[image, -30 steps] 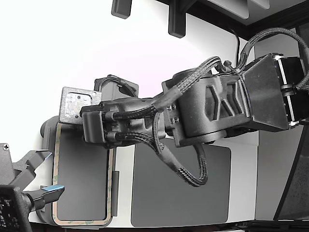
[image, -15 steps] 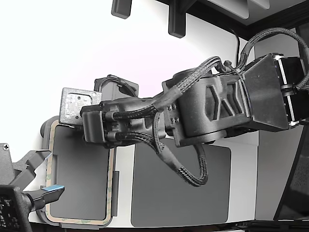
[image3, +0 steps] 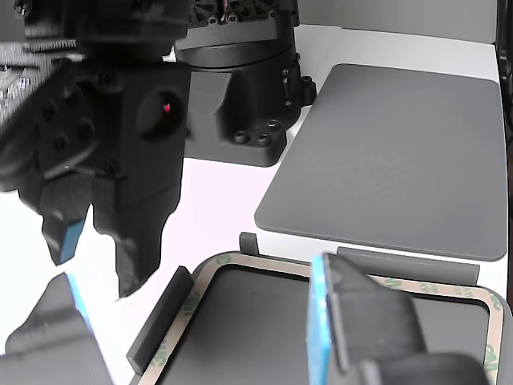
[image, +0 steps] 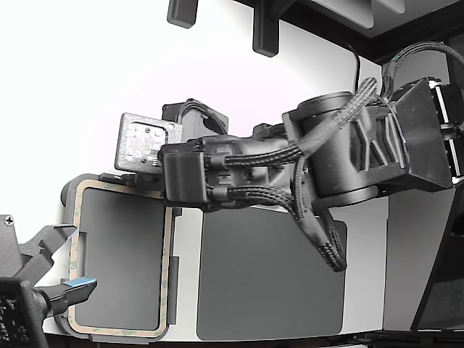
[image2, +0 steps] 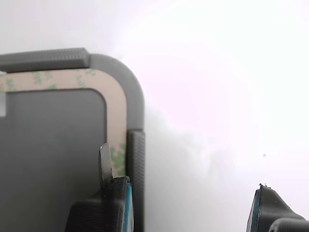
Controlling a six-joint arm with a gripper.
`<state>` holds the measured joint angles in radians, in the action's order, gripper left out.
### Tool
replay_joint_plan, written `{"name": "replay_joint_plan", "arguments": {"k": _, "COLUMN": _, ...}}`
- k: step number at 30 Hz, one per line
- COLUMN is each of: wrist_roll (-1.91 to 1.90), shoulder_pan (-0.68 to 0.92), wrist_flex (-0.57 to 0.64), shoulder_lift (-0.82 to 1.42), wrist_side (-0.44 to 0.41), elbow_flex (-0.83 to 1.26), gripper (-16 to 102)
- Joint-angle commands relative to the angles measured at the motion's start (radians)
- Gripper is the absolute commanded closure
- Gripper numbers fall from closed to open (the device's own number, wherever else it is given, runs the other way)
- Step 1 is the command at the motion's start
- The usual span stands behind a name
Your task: Move top rectangular frame to the holder.
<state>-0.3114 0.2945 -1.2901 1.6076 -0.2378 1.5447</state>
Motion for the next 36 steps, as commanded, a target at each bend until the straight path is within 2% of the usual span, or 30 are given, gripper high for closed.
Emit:
{"name": "replay_joint_plan", "arguments": {"k": 1, "wrist_roll": -0.011, "shoulder_pan": -0.015, "wrist_flex": 0.041, "shoulder_lift": 0.117, "wrist_side": -0.017, "elbow_flex": 0.032, "gripper": -14}}
{"name": "replay_joint_plan", "arguments": {"k": 5, "wrist_roll": 0.008, "shoulder_pan": -0.032, "wrist_flex": 0.129, "shoulder_lift": 0.279, "wrist_side": -0.055, "elbow_flex": 0.130, "gripper": -14}}
{"name": "replay_joint_plan", "arguments": {"k": 7, "wrist_roll": 0.012, "shoulder_pan": -0.051, "wrist_flex": 0.212, "shoulder_lift": 0.387, "wrist_side": -0.083, "elbow_flex": 0.224, "gripper": -14}}
{"name": "replay_joint_plan", "arguments": {"k": 11, "wrist_roll": -0.003, "shoulder_pan": -0.149, "wrist_flex": 0.373, "shoulder_lift": 0.618, "wrist_side": -0.071, "elbow_flex": 0.449, "gripper": -14}}
{"name": "replay_joint_plan", "arguments": {"k": 16, "wrist_roll": 0.046, "shoulder_pan": -0.244, "wrist_flex": 0.426, "shoulder_lift": 0.828, "wrist_side": -0.003, "elbow_flex": 0.640, "gripper": -14}}
{"name": "replay_joint_plan", "arguments": {"k": 20, "wrist_roll": 0.063, "shoulder_pan": -0.287, "wrist_flex": 0.448, "shoulder_lift": 0.960, "wrist_side": 0.026, "elbow_flex": 0.758, "gripper": -14}}
{"name": "replay_joint_plan", "arguments": {"k": 25, "wrist_roll": 0.137, "shoulder_pan": -0.291, "wrist_flex": 0.333, "shoulder_lift": 1.083, "wrist_side": 0.048, "elbow_flex": 0.810, "gripper": -14}}
{"name": "replay_joint_plan", "arguments": {"k": 31, "wrist_roll": 0.183, "shoulder_pan": -0.285, "wrist_flex": 0.319, "shoulder_lift": 1.333, "wrist_side": 0.087, "elbow_flex": 0.980, "gripper": -14}}
{"name": "replay_joint_plan", "arguments": {"k": 36, "wrist_roll": 0.190, "shoulder_pan": -0.284, "wrist_flex": 0.319, "shoulder_lift": 1.347, "wrist_side": 0.106, "elbow_flex": 1.045, "gripper": -14}}
